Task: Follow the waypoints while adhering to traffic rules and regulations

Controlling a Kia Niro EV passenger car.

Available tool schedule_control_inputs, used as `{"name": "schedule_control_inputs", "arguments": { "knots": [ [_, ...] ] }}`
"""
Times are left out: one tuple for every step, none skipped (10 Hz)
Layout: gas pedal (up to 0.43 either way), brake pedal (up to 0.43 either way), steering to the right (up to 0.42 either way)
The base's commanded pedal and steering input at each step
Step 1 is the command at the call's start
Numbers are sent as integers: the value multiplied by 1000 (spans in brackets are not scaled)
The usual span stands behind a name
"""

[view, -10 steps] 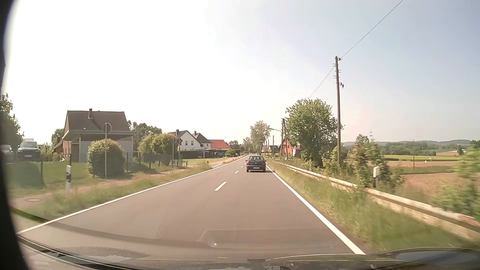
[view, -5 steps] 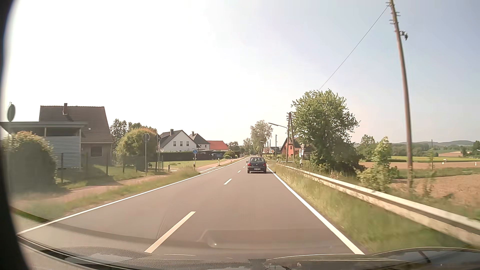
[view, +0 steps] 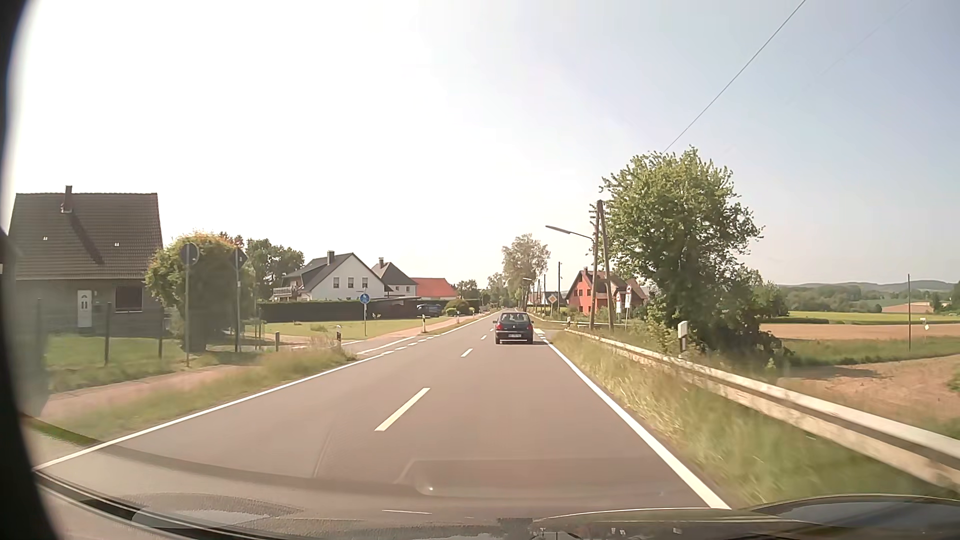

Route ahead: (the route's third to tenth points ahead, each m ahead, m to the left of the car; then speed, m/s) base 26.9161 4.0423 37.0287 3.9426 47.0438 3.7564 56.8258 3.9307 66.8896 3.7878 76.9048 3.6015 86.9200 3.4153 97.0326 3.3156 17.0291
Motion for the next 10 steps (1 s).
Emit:
{"name": "schedule_control_inputs", "arguments": {
  "knots": [
    [169, 0, -1],
    [169, 0, -1],
    [169, 0, -1],
    [177, 0, -1],
    [177, 0, -1],
    [177, 0, -1],
    [177, 0, -1],
    [189, 0, -1],
    [189, 0, -1],
    [189, 0, -1]
  ]
}}
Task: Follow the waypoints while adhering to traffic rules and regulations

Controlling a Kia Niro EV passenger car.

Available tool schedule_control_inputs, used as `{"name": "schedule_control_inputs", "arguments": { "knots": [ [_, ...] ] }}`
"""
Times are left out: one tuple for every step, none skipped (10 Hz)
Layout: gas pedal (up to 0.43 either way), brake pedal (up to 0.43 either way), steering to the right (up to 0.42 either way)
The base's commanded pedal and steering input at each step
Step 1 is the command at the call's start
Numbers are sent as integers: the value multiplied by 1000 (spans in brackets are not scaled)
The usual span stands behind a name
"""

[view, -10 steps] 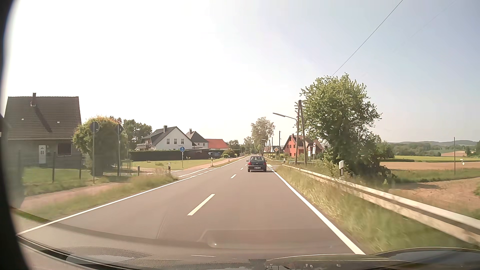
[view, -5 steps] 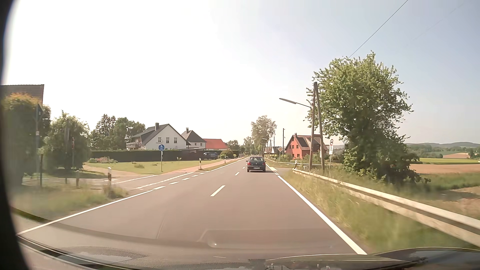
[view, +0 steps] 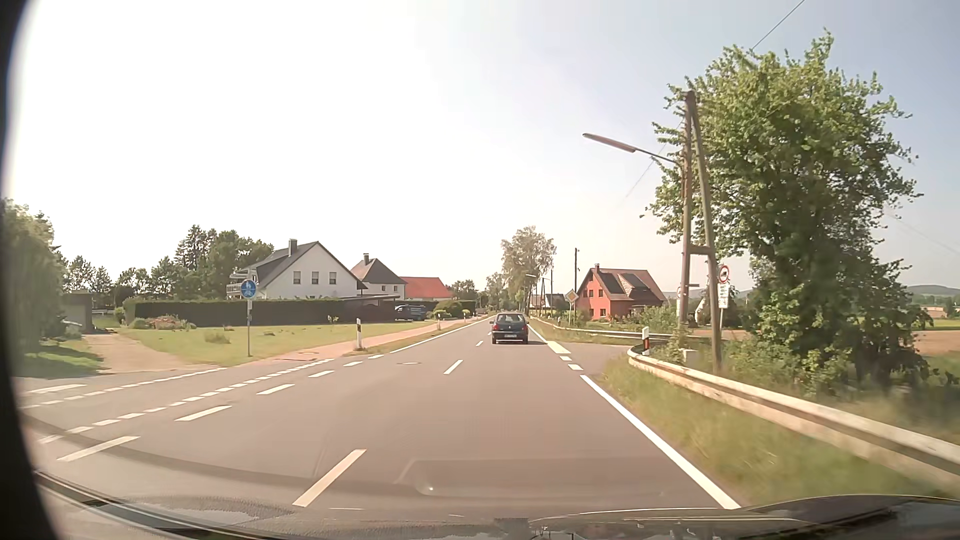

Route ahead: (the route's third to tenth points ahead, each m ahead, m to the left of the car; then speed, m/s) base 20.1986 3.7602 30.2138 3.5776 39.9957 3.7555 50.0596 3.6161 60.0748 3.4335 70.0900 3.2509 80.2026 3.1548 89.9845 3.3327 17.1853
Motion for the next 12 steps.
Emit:
{"name": "schedule_control_inputs", "arguments": {
  "knots": [
    [189, 0, -1],
    [189, 0, -1],
    [189, 0, 0],
    [197, 0, 0],
    [197, 0, -1],
    [197, 0, 0],
    [209, 0, 0],
    [209, 0, -1],
    [209, 0, 0],
    [209, 0, 0],
    [209, 0, 0],
    [209, 0, 0]
  ]
}}
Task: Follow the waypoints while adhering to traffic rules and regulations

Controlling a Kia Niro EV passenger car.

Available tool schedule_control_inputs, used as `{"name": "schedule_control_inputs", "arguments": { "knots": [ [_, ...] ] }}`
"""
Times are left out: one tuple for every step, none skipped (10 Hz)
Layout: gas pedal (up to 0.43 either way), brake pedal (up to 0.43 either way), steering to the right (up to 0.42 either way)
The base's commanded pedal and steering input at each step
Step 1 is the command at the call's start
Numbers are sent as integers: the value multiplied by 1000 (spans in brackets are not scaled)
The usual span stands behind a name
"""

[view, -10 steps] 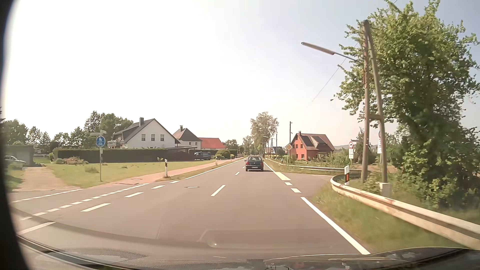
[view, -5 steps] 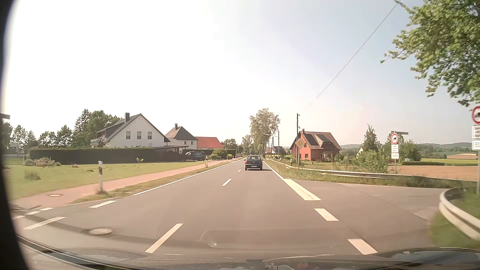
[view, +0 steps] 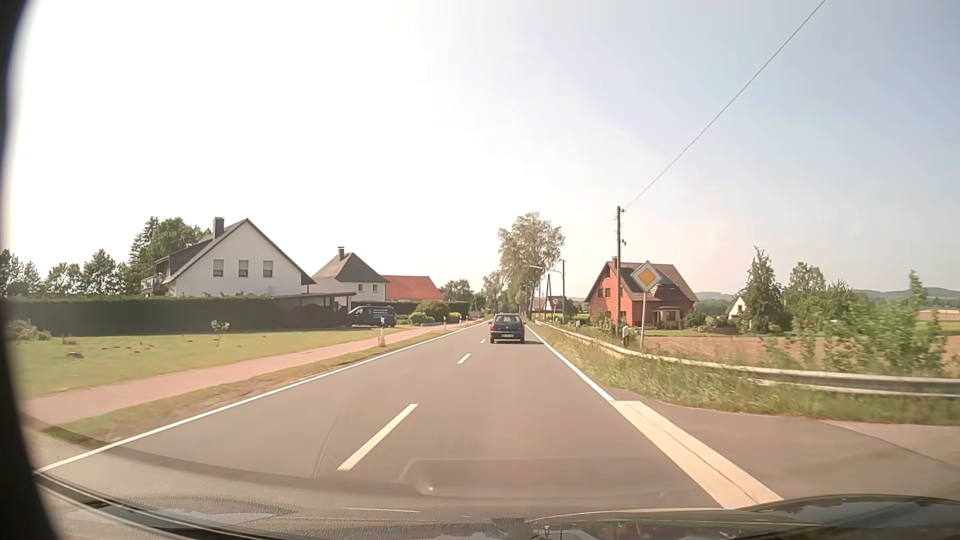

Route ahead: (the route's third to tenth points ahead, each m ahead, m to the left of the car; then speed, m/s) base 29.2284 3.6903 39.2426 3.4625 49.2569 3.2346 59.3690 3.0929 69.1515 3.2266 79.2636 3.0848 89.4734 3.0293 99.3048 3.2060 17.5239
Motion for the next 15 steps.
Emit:
{"name": "schedule_control_inputs", "arguments": {
  "knots": [
    [209, 0, 0],
    [209, 0, 0],
    [209, 0, 0],
    [209, 0, 0],
    [220, 0, 0],
    [220, 0, 0],
    [220, 0, 0],
    [220, 0, 0],
    [220, 0, 0],
    [220, 0, 0],
    [220, 0, 0],
    [220, 0, 0],
    [220, 0, 0],
    [220, 0, 0],
    [220, 0, 0]
  ]
}}
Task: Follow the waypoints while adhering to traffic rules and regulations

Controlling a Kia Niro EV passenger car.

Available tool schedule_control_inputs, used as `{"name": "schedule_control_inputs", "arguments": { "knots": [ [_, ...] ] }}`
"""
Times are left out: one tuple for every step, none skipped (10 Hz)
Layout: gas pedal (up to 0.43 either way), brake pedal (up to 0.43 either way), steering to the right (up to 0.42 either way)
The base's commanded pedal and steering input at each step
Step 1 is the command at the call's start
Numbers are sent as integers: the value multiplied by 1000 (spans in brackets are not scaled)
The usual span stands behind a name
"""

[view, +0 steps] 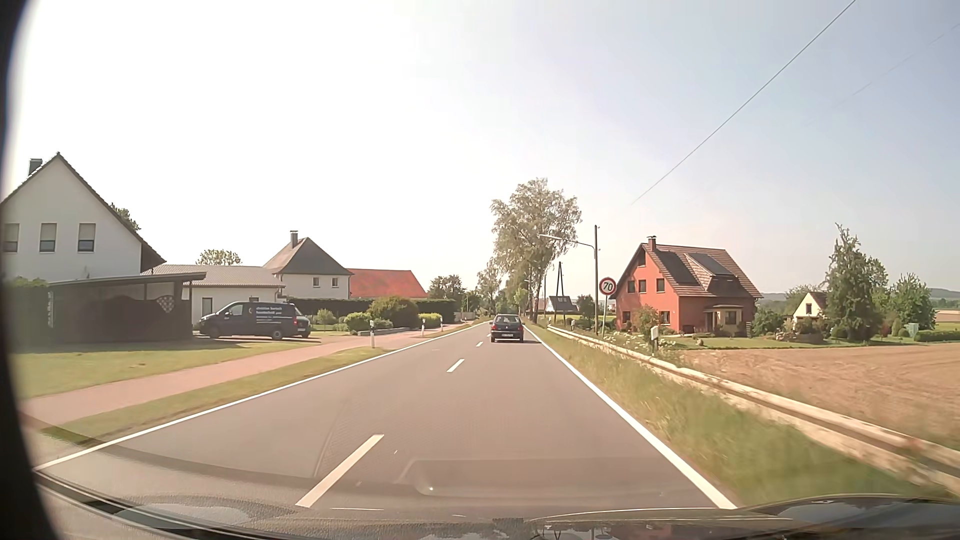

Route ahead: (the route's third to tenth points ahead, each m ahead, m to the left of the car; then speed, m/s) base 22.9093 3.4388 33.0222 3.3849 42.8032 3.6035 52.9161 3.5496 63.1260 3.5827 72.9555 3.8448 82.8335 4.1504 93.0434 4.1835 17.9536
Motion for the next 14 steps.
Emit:
{"name": "schedule_control_inputs", "arguments": {
  "knots": [
    [220, 0, 0],
    [220, 0, 0],
    [220, 0, -1],
    [220, 0, 0],
    [220, 0, 0],
    [220, 0, 0],
    [220, 0, -1],
    [220, 0, -1],
    [220, 0, -1],
    [209, 0, -1],
    [209, 0, -1],
    [209, 0, -1],
    [209, 0, -1],
    [209, 0, -1]
  ]
}}
